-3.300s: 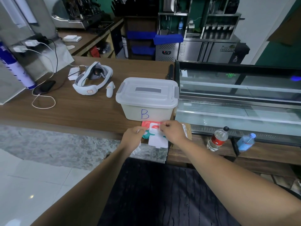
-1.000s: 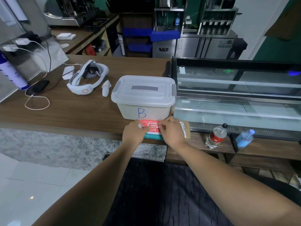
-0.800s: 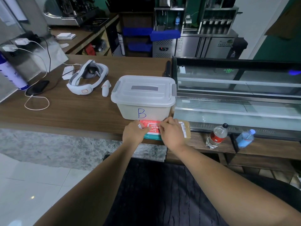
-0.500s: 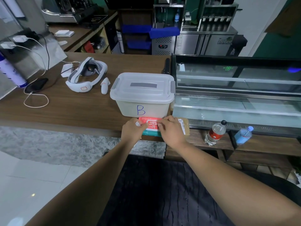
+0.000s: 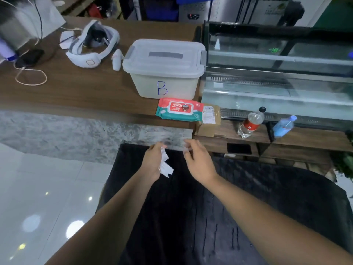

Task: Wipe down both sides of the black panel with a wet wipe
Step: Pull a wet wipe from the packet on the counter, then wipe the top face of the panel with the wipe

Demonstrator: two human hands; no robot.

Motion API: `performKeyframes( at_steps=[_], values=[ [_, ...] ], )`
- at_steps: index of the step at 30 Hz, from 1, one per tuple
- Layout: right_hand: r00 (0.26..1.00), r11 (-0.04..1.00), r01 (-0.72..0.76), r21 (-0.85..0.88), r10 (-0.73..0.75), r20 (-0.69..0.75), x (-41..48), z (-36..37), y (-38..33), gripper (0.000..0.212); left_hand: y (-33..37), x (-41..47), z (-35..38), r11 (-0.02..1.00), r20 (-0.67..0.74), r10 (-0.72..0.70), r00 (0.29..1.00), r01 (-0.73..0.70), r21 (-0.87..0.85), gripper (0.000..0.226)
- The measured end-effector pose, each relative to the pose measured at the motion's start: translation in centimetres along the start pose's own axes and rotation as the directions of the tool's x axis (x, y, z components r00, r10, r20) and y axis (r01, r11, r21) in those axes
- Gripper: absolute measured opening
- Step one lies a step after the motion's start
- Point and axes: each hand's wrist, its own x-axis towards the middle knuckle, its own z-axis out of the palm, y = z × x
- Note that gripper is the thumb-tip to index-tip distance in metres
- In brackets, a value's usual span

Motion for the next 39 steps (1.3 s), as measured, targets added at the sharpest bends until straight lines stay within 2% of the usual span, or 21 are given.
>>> performKeyframes(
  at_steps=[4, 6, 9, 11, 14, 23, 27, 35, 39],
  values=[
    [0.983, 0.982, -0.111, 0.152, 0.086, 0.161, -4.0, 1.3, 1.3, 0.026, -4.2, -1.2, 0.5, 0.993, 0.066, -0.076, 0.995, 0.081, -0.082, 0.015],
    [0.954, 0.953, -0.219, 0.209, 0.165, 0.251, -6.3, 1.7, 2.3, 0.024, -6.4, -1.9, 1.0, 0.988, 0.047, -0.116, 0.992, 0.12, -0.092, 0.014],
    [0.907, 0.875, -0.372, 0.309, 0.273, 0.319, -9.3, 2.1, 4.3, 0.015, -9.2, -2.9, 2.2, 0.987, -0.008, -0.145, 0.989, 0.144, -0.072, 0.017],
    [0.872, 0.786, -0.465, 0.407, 0.327, 0.365, -11.0, 2.1, 5.6, 0.009, -10.9, -3.6, 3.4, 0.989, -0.037, -0.136, 0.99, 0.134, -0.055, 0.021],
    [0.841, 0.693, -0.53, 0.488, 0.355, 0.409, -13.3, 2.1, 8.0, 0.009, -13.6, -5.0, 5.1, 0.991, -0.037, -0.119, 0.992, 0.116, -0.072, 0.022],
    [0.817, 0.608, -0.569, 0.553, 0.345, 0.462, -18.1, 3.6, 14.1, 0.022, -20.4, -6.3, 7.8, 0.992, 0.005, -0.122, 0.993, 0.122, 0.026, 0.029],
    [0.812, 0.603, -0.581, 0.546, 0.382, 0.442, -17.8, 5.2, 17.1, 0.021, -23.2, -3.8, 7.3, 0.988, 0.09, -0.037, 0.995, 0.023, 0.154, 0.036],
    [0.854, 0.692, -0.516, 0.505, 0.37, 0.367, -15.5, 11.2, 22.6, 0.014, -28.1, 4.5, 4.1, 0.882, 0.127, 0.133, 0.983, -0.176, 0.436, 0.044],
    [0.904, 0.783, -0.416, 0.462, 0.302, 0.302, -14.4, 14.2, 25.1, 0.017, -29.6, 9.0, 2.3, 0.799, 0.16, 0.256, 0.953, -0.301, 0.52, 0.035]
  ],
)
